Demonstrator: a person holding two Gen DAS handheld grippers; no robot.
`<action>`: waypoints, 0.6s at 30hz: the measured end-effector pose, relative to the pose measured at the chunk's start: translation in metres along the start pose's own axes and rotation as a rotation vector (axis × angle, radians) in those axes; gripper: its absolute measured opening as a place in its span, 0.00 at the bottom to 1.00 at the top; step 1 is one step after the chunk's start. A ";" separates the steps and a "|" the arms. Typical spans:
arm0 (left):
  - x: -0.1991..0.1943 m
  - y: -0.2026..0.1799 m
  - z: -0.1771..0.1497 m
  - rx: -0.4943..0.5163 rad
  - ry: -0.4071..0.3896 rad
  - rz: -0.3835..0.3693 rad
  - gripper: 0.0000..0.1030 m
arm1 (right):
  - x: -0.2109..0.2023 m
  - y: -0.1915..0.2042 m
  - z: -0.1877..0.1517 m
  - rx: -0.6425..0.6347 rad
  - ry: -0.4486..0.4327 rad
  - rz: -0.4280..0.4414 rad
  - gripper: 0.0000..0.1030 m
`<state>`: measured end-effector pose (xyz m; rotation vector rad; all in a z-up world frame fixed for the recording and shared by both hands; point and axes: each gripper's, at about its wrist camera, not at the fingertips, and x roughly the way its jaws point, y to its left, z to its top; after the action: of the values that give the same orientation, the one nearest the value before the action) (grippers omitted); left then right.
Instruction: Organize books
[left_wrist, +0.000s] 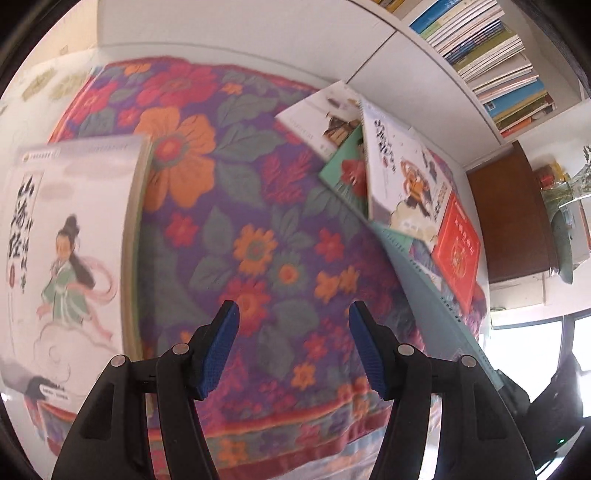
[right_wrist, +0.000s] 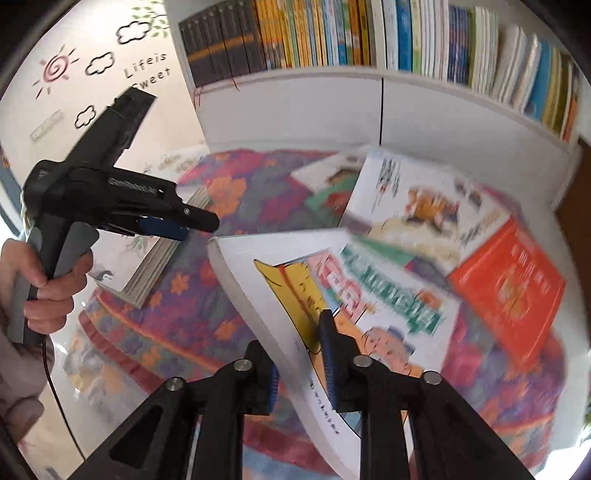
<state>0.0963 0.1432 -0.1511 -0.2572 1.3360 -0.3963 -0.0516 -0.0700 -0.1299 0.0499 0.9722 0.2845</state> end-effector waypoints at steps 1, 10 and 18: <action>0.002 0.003 -0.003 0.000 0.012 -0.003 0.57 | 0.005 0.005 -0.004 -0.007 0.015 -0.005 0.24; 0.007 0.002 -0.018 0.037 0.048 -0.021 0.57 | 0.026 0.018 -0.029 0.085 0.122 -0.002 0.38; 0.011 -0.016 -0.022 0.060 0.070 -0.033 0.57 | 0.018 0.011 -0.047 0.201 0.183 0.202 0.39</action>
<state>0.0746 0.1250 -0.1589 -0.2172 1.3875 -0.4765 -0.0834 -0.0589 -0.1688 0.3108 1.1781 0.3806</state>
